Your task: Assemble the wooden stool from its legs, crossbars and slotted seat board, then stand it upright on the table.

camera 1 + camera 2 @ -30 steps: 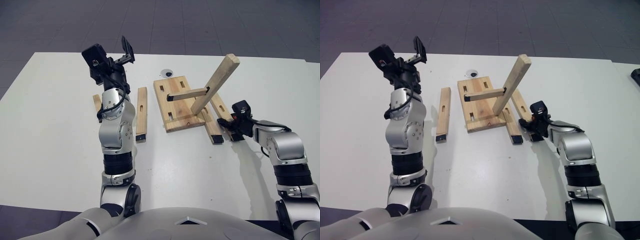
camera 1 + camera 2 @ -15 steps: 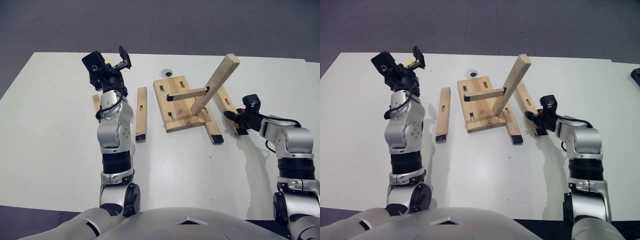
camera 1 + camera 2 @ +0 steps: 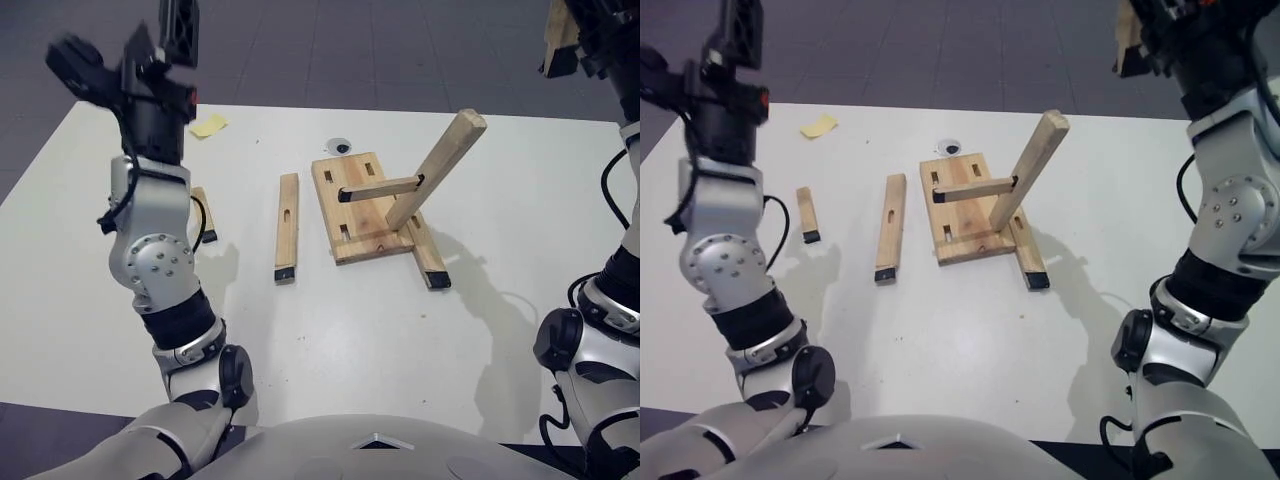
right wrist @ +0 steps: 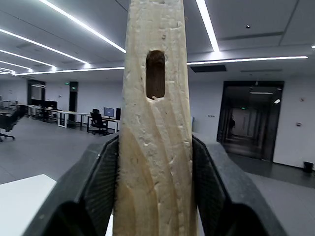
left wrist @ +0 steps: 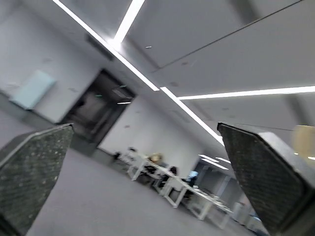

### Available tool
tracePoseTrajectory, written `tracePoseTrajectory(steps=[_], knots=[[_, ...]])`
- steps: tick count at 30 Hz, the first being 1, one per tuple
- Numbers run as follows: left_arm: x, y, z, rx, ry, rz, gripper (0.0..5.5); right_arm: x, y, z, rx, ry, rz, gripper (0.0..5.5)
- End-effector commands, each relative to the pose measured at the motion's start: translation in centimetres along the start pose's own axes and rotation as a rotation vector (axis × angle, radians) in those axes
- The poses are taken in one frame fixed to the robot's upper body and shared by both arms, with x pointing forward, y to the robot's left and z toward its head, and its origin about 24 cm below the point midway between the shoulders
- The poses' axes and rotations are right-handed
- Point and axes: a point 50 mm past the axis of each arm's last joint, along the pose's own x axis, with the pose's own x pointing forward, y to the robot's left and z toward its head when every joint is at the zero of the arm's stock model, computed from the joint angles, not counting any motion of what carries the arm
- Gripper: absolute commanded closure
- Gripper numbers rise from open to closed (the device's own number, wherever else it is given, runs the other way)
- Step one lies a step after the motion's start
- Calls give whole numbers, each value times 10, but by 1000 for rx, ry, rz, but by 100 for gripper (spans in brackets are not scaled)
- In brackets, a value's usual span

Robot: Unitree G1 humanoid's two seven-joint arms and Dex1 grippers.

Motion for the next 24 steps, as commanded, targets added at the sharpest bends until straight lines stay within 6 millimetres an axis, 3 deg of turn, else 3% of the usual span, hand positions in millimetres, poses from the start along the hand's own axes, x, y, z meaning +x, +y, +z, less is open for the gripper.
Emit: tracePoseTrajectory(steps=[1, 7, 18, 24], knots=[[39, -63, -12, -57, 173, -377, 10, 11, 42, 16, -26, -111, 164, 346], [56, -90, -36, -77, 341, -515, 10, 2, 76, -15, -42, -49, 217, 346], [72, -80, -45, -103, 399, -433, 10, -8, 105, -46, -73, 44, 258, 346], [75, -71, -50, -79, 402, -380, 105, -9, 100, -53, -98, 66, 233, 346]])
